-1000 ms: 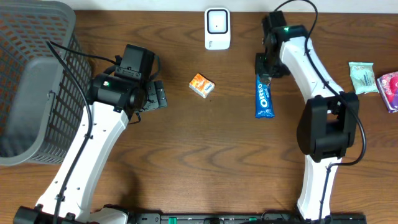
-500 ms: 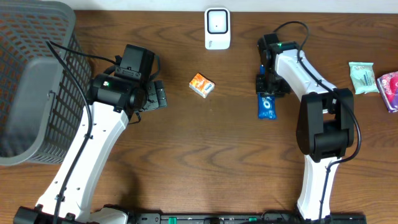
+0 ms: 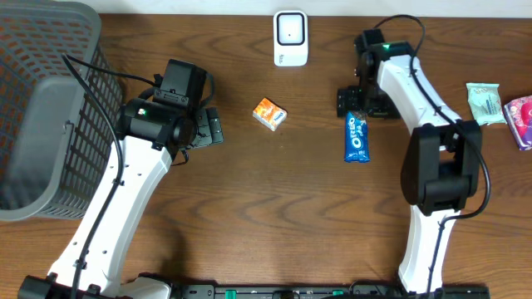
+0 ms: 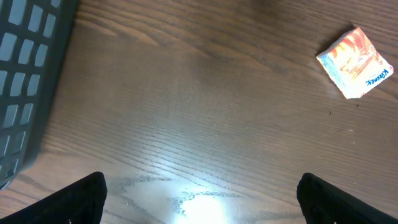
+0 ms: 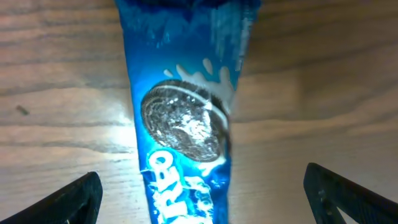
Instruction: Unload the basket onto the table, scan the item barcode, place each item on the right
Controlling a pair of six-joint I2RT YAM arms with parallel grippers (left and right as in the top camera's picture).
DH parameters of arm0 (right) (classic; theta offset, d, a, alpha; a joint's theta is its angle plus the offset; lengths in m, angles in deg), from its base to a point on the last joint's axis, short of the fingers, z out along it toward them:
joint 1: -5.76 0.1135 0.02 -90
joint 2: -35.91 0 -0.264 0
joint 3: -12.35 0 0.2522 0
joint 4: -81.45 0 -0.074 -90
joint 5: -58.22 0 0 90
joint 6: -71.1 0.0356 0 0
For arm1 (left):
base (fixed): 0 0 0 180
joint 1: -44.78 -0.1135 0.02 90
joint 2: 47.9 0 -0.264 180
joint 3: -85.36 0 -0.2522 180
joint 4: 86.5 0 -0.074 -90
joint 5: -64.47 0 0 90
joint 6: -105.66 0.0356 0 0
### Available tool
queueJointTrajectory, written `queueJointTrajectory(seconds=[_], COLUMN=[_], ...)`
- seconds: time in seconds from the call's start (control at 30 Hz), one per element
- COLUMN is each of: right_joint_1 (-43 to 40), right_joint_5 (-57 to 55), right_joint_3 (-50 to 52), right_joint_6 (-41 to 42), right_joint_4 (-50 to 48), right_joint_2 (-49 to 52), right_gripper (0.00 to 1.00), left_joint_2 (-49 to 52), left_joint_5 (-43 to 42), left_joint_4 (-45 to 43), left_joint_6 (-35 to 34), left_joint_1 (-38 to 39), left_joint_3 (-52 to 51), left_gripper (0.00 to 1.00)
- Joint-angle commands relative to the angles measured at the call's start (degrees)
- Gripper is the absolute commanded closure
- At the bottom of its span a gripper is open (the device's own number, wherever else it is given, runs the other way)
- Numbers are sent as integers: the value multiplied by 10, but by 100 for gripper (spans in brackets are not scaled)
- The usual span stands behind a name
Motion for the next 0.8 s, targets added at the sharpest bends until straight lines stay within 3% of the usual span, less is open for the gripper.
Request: queueJointTrajectory(seconds=[0.0,0.13,0.27,0.33,0.4,0.5,0.53,0.57,0.6,0.63,0.67,0.77], right_joint_1=[-35,-83,-103,-100,-95,-80,-71,-62,-56,-44,-41,-34], right_joint_5=[87,211,294,307,308,310,310,306,298,259,246,221], right_joint_3=[35,116,188,220,236,240,240,240,240,240,240,241], right_joint_6=[-28,-64,-63,-56,-35,-27,-27,-27,-27,-26,-19,-8], right_joint_4=[-24,-109,-191,-226,-241,-247,-249,-249,-249,-246,-245,-238], right_joint_2=[2,2,2,2,2,2,2,2,2,2,2,2], right_gripper=[3,19,51,75,89,89,74,51,48,37,32,36], left_joint_2=[-1,-1,-1,-1,-1,-1,-1,-1,-1,-1,-1,-1], left_joint_5=[5,5,5,5,5,5,5,5,5,5,5,5], left_joint_4=[2,2,2,2,2,2,2,2,2,2,2,2], left_joint_6=[-3,-3,-3,-3,-3,-3,-3,-3,-3,-3,-3,-3], left_joint_1=[-2,-2,-2,-2,-2,-2,-2,-2,-2,-2,-2,-2], left_joint_3=[3,3,3,3,3,3,3,3,3,3,3,3], left_gripper=[2,2,2,2,2,2,2,2,2,2,2,2])
